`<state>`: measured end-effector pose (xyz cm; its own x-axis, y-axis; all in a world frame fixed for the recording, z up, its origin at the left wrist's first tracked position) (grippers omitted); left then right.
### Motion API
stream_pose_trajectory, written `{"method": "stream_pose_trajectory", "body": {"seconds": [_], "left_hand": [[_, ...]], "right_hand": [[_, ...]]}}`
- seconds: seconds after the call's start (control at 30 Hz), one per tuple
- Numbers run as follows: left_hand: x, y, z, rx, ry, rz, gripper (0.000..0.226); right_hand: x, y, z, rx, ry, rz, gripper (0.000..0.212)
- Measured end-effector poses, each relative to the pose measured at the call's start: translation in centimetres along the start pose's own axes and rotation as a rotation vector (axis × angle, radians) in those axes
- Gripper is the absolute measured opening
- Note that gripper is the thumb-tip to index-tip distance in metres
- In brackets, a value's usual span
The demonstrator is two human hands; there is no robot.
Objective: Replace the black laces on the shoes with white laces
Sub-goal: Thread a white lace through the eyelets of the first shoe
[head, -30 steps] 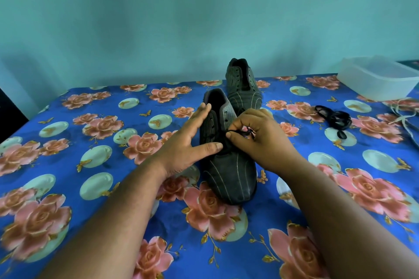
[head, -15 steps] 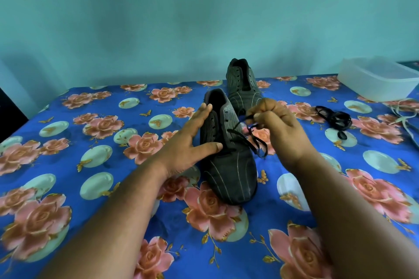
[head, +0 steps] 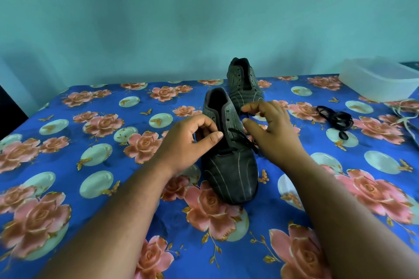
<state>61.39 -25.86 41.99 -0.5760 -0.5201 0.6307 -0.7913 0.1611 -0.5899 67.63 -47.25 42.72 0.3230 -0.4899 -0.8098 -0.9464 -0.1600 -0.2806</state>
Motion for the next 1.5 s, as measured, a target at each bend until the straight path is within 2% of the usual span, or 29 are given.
{"method": "stream_pose_trajectory", "body": {"seconds": [0.1,0.27,0.37,0.53,0.63,0.73,0.8,0.9,0.97,1.03,1.13,1.23,1.4,1.5], "left_hand": [[0.0,0.0,0.0,-0.003,-0.006,-0.007,0.01],[0.1,0.1,-0.1,-0.029,-0.024,-0.023,0.007],[0.1,0.0,-0.1,-0.053,-0.048,-0.03,0.011],[0.1,0.1,-0.3,-0.082,-0.086,-0.031,0.011],[-0.3,0.0,-0.6,-0.046,-0.152,-0.105,0.02],[-0.6,0.1,-0.9,-0.033,-0.18,-0.174,0.034],[-0.7,0.1,-1.0,-0.045,-0.169,-0.172,0.033],[-0.5,0.2,-0.8,-0.039,-0.099,-0.105,0.026],[-0.4,0.2,-0.6,-0.044,-0.034,-0.042,0.031],[-0.4,0.1,-0.3,-0.047,-0.059,0.001,0.034],[-0.4,0.0,-0.1,-0.038,-0.117,0.029,0.027],[-0.7,-0.1,-0.3,0.002,-0.083,-0.019,0.023],[-2.1,0.1,-1.2,0.075,-0.225,-0.196,0.024],[-1.9,0.1,-1.2,0.107,-0.117,-0.214,0.014]], "right_hand": [[0.1,0.2,0.8,-0.121,0.064,-0.075,0.036],[0.8,0.1,1.3,-0.265,0.103,0.018,0.053],[0.8,0.1,1.1,-0.295,0.097,0.041,0.056],[1.1,0.0,1.2,-0.325,0.104,0.007,0.087],[1.4,-0.2,1.1,-0.346,0.086,0.02,0.097],[1.4,-0.1,1.2,-0.352,0.057,0.045,0.099],[1.4,-0.1,1.2,-0.355,0.042,0.045,0.098],[1.4,-0.2,1.2,-0.356,0.034,0.039,0.098],[1.4,-0.1,1.2,-0.355,0.031,0.035,0.099],[1.5,-0.2,1.3,-0.352,0.022,0.034,0.099],[1.6,-0.2,1.4,-0.352,0.009,0.031,0.095],[1.5,-0.2,1.3,-0.352,-0.002,0.028,0.097],[1.4,-0.2,1.3,-0.348,-0.001,0.03,0.102],[1.5,-0.1,1.3,-0.348,-0.005,0.031,0.1]]}}
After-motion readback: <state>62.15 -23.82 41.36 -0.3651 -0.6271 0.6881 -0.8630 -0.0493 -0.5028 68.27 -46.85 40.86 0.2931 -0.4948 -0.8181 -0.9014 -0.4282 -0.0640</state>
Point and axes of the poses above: each hand's wrist, its own y-axis away from the middle knuckle, its own z-axis out of the palm, x = y × z, the point moved 1 cm from there along -y, towards the middle knuckle, and after that the axes turned 13 degrees about z, right-handed, at the moved point
